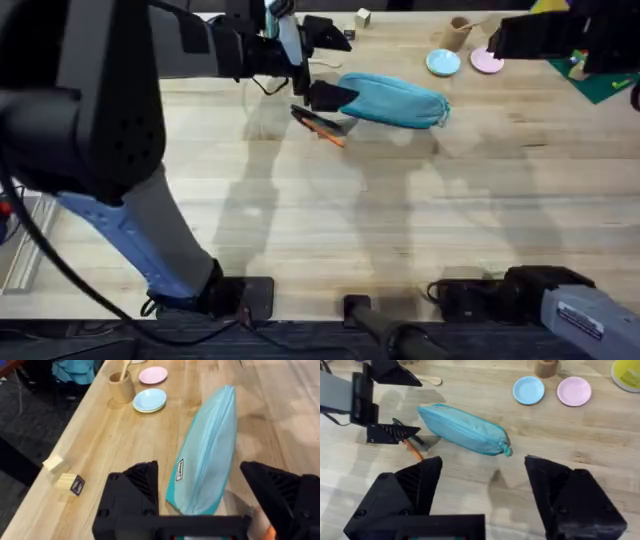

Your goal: Unzip the bag, pick up the pens from the table one at a time and place them inside, then zip the bag closed.

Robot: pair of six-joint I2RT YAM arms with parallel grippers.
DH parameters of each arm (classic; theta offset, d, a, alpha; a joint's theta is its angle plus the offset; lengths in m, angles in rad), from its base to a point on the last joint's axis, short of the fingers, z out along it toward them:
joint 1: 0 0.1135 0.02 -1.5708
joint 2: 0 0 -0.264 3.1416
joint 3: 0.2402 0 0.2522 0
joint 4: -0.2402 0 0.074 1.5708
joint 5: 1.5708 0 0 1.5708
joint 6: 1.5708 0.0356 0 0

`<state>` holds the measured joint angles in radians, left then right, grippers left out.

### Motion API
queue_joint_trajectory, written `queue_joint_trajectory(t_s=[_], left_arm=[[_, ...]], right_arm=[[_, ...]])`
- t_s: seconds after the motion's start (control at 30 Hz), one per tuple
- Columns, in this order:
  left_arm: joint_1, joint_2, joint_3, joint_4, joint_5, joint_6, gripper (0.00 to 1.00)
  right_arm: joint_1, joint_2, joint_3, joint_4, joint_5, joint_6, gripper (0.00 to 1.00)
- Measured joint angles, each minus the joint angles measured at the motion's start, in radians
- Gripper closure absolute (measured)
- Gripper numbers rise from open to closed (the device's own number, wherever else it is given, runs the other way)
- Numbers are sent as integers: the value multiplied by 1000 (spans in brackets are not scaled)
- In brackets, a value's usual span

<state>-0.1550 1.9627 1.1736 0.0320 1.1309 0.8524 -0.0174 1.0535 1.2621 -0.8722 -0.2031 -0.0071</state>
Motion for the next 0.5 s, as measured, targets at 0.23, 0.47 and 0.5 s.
queue_joint_trajectory(t_s=[0.23, 0.47, 0.5], left_arm=[[-20, 48, 0, 14, 2, -5, 10], [-20, 83, 0, 18, 3, -16, 9], [-20, 84, 0, 24, 3, -19, 9]], right_arm=[[0, 0, 0, 0, 0, 0, 4], [0, 0, 0, 0, 0, 0, 4], [0, 0, 0, 0, 0, 0, 4]])
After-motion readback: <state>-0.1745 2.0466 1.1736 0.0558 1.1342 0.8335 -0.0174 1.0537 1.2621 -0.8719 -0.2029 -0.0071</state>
